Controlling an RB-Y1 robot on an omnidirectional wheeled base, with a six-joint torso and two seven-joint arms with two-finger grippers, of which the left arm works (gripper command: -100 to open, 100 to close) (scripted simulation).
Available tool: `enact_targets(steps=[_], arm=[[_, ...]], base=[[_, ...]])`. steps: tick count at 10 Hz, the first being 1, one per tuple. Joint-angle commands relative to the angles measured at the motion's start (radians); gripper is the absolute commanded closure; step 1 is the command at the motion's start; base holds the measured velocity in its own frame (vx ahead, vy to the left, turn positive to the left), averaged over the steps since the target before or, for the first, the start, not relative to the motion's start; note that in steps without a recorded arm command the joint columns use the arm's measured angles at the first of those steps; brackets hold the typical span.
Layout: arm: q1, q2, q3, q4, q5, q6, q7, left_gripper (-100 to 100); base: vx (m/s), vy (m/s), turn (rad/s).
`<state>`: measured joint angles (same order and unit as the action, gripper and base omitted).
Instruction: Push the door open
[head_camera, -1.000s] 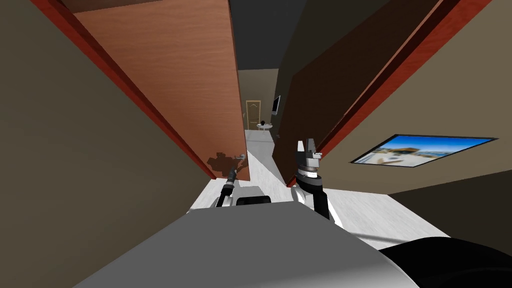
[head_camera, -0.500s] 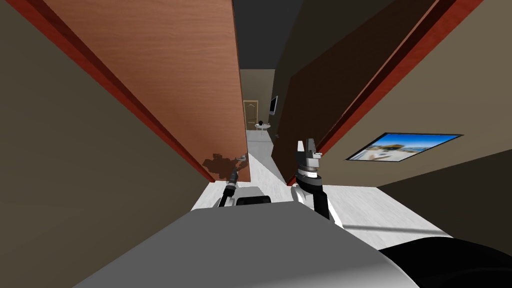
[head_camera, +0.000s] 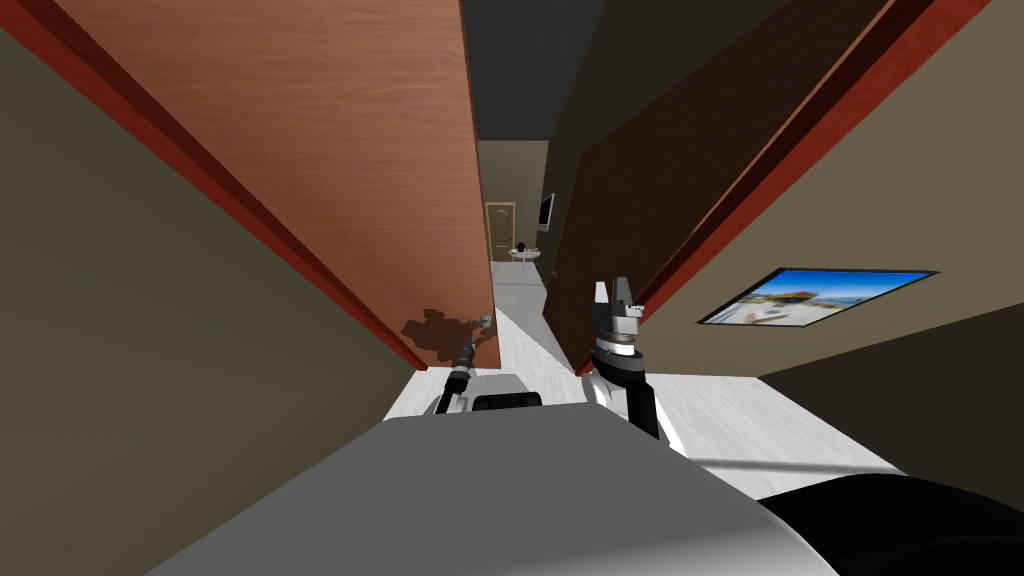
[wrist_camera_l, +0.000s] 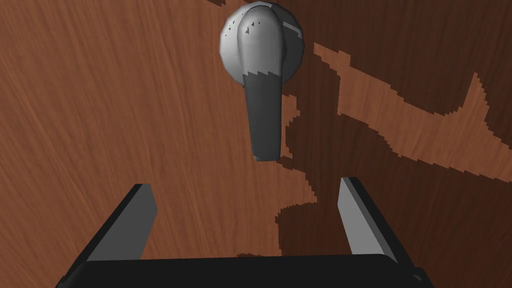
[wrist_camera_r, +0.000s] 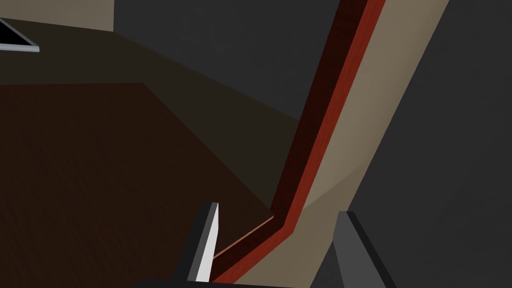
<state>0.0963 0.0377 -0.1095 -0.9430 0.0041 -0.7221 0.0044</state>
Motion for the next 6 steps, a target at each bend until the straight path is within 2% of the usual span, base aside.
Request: enact_targets(steps=[1,4,6], arm=[[-0.005,0.005,0.004,0.007,0.002,-0.003,0.000,-100],[-0.014,-0.003,0.011,0.022,0.005,-0.008,-0.002,-100],[-0.020,-0.022,0.016,0.033,0.007,-0.012,-0.003,-100]], base=[[0.178,-0.012,-0.021],[0.201,-0.028,-0.020],[0.195,-0.023,-0.025]])
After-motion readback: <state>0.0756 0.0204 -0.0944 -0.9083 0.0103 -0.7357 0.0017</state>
